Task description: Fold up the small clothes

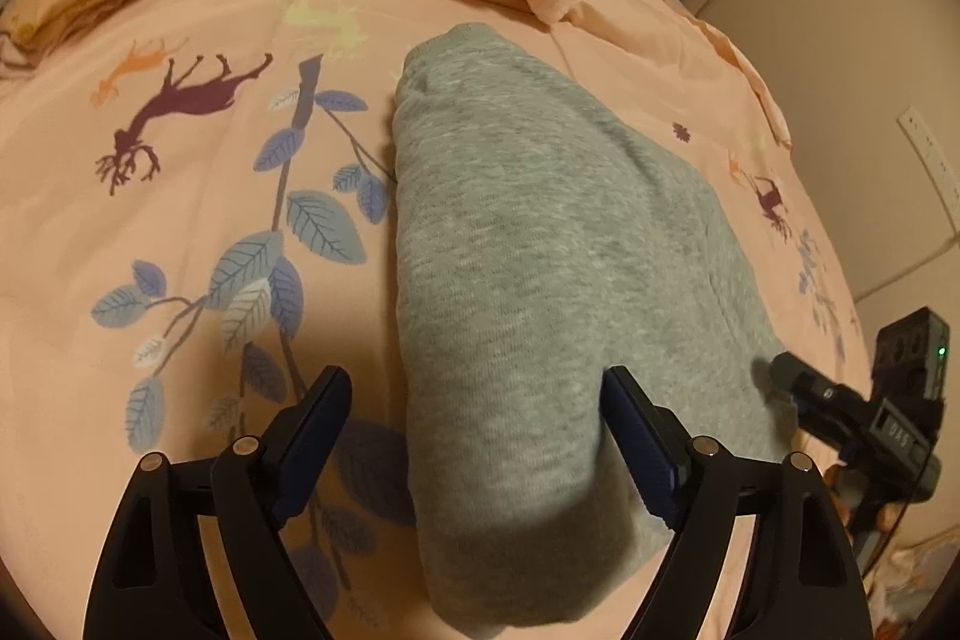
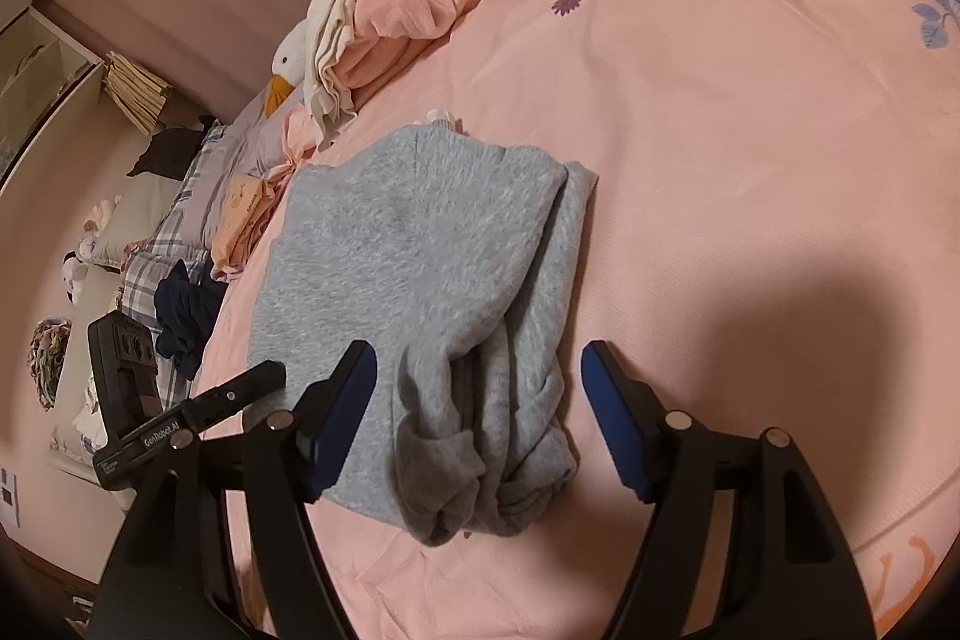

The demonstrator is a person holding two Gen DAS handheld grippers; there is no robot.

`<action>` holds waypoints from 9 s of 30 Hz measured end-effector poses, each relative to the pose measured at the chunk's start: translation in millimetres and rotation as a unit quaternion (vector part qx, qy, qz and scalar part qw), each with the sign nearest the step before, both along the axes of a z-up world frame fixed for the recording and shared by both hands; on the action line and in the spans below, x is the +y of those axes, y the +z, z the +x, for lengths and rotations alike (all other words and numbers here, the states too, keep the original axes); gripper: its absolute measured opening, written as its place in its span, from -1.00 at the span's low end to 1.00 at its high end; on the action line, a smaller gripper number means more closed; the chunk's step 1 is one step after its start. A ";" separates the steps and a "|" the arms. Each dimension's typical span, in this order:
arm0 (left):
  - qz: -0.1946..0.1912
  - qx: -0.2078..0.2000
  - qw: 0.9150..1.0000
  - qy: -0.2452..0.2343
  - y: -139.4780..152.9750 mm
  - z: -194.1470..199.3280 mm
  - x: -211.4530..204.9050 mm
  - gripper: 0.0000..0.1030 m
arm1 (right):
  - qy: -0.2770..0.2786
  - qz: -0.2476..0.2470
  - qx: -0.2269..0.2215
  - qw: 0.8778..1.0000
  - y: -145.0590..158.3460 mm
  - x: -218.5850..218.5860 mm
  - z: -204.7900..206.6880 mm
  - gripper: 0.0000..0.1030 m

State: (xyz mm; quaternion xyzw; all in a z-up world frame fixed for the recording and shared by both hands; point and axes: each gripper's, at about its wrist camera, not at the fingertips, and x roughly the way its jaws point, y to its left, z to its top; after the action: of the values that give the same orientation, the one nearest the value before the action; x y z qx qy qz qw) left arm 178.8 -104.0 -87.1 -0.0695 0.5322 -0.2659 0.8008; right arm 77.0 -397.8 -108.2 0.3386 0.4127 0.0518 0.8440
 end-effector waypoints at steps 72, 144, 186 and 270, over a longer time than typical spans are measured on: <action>-0.035 -0.060 0.998 -0.010 16.6 -3.2 0.2 0.21 | 0.089 -0.147 -0.157 0.973 57.4 96.3 35.8 -0.51; 0.080 -0.099 0.989 0.078 10.9 -53.4 138.2 0.24 | 0.118 -0.144 -0.120 0.975 53.8 181.0 55.3 -0.33; 0.055 -0.097 0.990 0.085 20.2 -39.1 136.8 0.23 | 0.184 -0.217 -0.073 0.956 1.9 216.1 16.4 -0.57; 0.075 -0.059 0.993 0.066 -7.3 -67.4 135.3 0.24 | 0.128 -0.137 -0.055 0.981 8.2 190.0 7.6 -0.54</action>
State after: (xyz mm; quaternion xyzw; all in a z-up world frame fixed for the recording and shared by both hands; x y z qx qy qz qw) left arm 111.4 31.3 -94.4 -0.0285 0.4968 -0.1750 0.8495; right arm 84.6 -207.8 -100.0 0.1606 0.4085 0.1206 0.8904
